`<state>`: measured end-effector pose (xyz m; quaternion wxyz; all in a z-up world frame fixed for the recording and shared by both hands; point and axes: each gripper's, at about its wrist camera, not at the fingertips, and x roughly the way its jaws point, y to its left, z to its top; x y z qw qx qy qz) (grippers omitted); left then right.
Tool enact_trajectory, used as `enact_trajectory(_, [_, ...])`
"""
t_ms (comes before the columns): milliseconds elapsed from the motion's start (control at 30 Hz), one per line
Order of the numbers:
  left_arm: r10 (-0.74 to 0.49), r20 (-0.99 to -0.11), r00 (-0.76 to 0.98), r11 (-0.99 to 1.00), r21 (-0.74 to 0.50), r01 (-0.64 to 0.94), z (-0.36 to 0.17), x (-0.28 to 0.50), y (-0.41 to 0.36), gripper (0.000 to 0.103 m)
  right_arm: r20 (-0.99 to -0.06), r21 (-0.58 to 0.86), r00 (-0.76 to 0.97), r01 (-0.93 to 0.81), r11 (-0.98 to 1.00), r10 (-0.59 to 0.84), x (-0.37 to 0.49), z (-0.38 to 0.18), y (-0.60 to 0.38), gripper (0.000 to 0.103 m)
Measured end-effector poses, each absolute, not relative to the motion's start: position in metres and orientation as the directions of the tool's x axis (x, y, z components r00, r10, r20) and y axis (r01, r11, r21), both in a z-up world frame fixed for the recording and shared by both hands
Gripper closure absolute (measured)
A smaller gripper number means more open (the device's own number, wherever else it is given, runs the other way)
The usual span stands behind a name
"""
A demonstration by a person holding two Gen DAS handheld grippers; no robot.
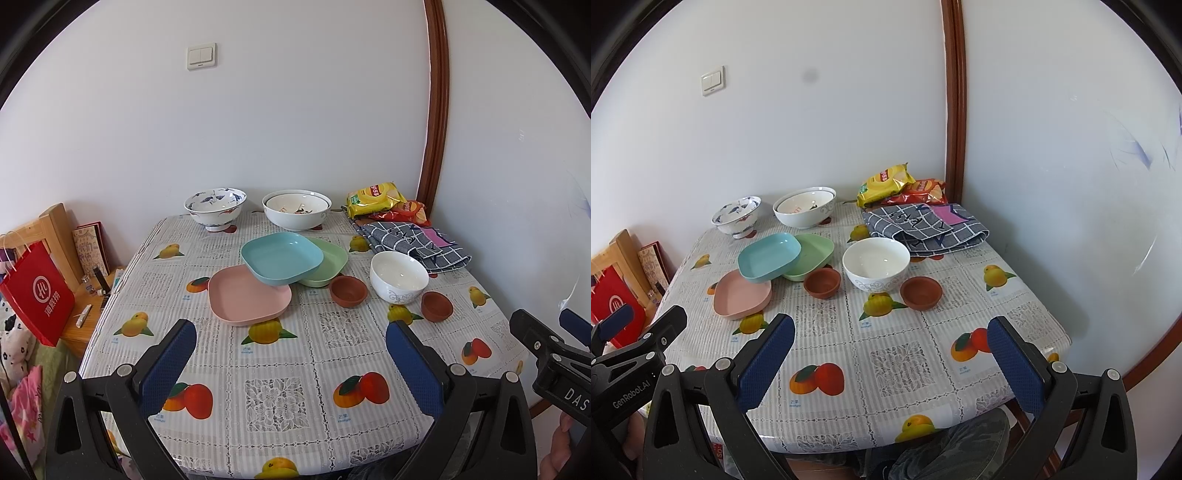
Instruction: Organize plates and bowls
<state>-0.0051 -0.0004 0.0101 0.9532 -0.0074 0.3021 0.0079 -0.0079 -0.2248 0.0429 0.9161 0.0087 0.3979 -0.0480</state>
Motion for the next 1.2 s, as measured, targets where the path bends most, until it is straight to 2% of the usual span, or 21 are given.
enact_trajectory(1200, [0.001, -0.583, 0.813, 0.999, -0.028, -0.021, 0.0038, -0.002, 0.0034, 0.0, -0.727, 0.007, 0.685, 0.074, 0.997, -0.046, -0.0065, 0.0363, -0.2179, 0.0])
